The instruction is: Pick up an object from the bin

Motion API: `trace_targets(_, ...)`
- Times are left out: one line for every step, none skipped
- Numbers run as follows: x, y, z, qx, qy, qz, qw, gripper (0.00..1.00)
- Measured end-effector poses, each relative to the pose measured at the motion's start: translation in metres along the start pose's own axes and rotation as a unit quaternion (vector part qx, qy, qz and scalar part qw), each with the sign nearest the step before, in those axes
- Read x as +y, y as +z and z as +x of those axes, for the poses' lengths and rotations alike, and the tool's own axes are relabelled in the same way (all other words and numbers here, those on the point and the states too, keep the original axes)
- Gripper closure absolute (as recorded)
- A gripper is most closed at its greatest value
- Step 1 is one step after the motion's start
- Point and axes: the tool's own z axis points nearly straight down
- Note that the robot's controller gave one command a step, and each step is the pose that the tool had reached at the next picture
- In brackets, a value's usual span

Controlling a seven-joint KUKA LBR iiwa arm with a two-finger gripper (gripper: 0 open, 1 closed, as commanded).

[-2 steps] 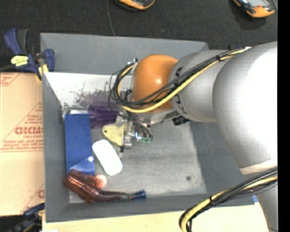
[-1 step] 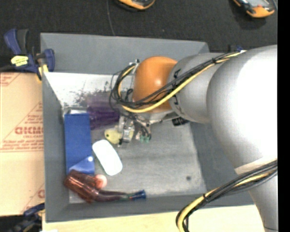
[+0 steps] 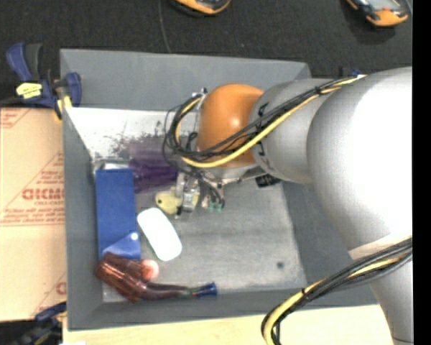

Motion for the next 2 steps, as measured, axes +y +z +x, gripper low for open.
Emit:
trace_targets(0.0253, -0.0035, 0.0173, -0.003, 0.001, 0.0, 1.0, 1.0)
trace_targets(0.0318, -0.0016, 0.0096, 0.0027, -0.002, 0.001, 1.0, 1.0)
